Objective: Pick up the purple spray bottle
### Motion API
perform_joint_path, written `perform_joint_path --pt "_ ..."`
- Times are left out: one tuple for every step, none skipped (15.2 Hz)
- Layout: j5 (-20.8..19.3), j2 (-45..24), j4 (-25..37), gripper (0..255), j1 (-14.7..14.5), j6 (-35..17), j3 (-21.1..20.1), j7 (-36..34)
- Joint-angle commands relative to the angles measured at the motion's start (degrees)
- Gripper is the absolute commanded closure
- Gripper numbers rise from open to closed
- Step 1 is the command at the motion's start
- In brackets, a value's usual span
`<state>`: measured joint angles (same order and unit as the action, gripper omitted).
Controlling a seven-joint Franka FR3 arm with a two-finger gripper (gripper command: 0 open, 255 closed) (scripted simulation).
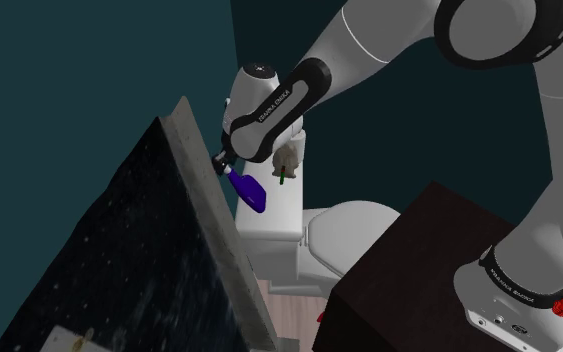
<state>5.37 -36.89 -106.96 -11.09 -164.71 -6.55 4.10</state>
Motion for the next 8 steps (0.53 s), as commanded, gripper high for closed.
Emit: perform_joint_path --pt "0.0 1.1 -0.1 255 0.1 0.7 0.0 0.0" --pt "0.0 1.8 -0.2 255 0.1 1.2 0.0 0.0" --pt "0.0 2.4 -0.3 255 0.1 1.7 0.0 -0.1" --pt "0.0 2.9 -0.3 255 0.1 2.3 0.0 -0.2" --pt "0.0 3.5 -0.4 255 0.1 2.8 0.0 -0.2" --pt "0.0 4.1 -0.5 255 0.1 3.3 0.0 -0.3" --pt "0.0 4.7 -0.5 255 0.1 3.8 0.0 -0.4" --pt "0.0 5.3 -0.5 255 0.1 4.4 0.0 -0.4"
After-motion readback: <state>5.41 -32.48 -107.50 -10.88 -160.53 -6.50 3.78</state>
